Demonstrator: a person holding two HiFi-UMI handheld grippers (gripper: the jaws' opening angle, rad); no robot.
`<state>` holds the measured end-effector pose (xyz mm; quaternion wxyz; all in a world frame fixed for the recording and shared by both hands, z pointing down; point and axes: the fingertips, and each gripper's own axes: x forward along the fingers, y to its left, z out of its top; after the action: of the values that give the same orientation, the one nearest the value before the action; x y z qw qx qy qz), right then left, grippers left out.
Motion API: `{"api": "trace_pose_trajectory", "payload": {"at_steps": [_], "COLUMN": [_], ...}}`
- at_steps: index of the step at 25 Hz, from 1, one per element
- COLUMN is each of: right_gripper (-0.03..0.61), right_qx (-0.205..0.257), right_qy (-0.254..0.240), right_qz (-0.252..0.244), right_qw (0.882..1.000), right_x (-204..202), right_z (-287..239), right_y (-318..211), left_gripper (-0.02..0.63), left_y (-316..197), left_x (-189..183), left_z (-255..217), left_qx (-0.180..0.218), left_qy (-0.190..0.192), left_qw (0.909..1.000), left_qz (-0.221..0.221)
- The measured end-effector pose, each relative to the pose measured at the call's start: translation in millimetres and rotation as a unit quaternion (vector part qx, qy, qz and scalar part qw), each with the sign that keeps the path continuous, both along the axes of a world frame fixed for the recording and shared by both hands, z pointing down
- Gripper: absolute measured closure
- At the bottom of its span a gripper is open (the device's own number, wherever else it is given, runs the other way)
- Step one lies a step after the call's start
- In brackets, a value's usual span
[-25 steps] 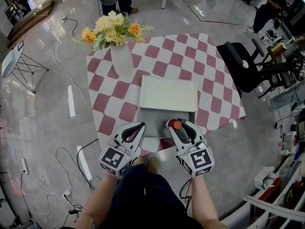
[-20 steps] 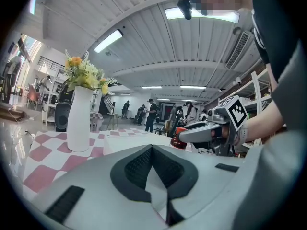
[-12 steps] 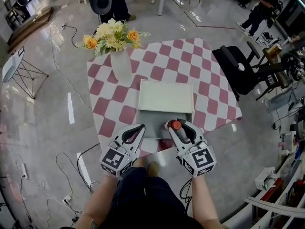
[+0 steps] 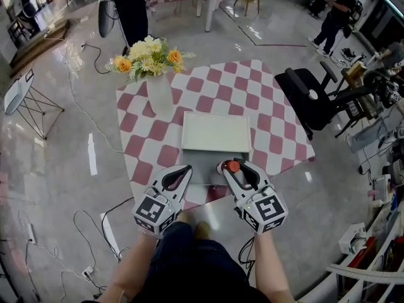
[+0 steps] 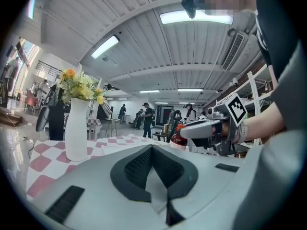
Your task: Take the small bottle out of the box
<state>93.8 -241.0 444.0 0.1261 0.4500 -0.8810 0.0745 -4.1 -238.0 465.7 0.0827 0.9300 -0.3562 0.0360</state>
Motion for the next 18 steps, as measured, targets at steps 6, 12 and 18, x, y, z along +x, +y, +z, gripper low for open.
{"api": "trace_pose_trajectory", "payload": {"at_steps": [6, 12, 18], "right_gripper": [0.428, 0.428, 0.428], "right_qx": [0.006, 0.014, 0.021], "right_qy": [-0.007, -0.012, -0.015], "right_qz": [0.003, 0.009, 0.009], "right_qw": [1.0, 1.0, 1.0], "right_x": [4.6, 9.8, 14.7], "right_z": [-12.8, -23.2, -35.0], "right_y": [8.0, 13.9, 15.2], "left_gripper": [0.612, 0.612, 0.612], "left_y": [3.5, 4.4, 2.9], "left_x": [1.0, -5.0, -7.9], "left_z": [-17.2, -29.0, -43.6], "left_qx": [0.011, 0.019, 0.033], "left_qy": [0.007, 0.01, 0.008], "left_qw": [0.9999, 0.9996, 0.9991], "left_qz": [-0.002, -0.015, -0.023]}}
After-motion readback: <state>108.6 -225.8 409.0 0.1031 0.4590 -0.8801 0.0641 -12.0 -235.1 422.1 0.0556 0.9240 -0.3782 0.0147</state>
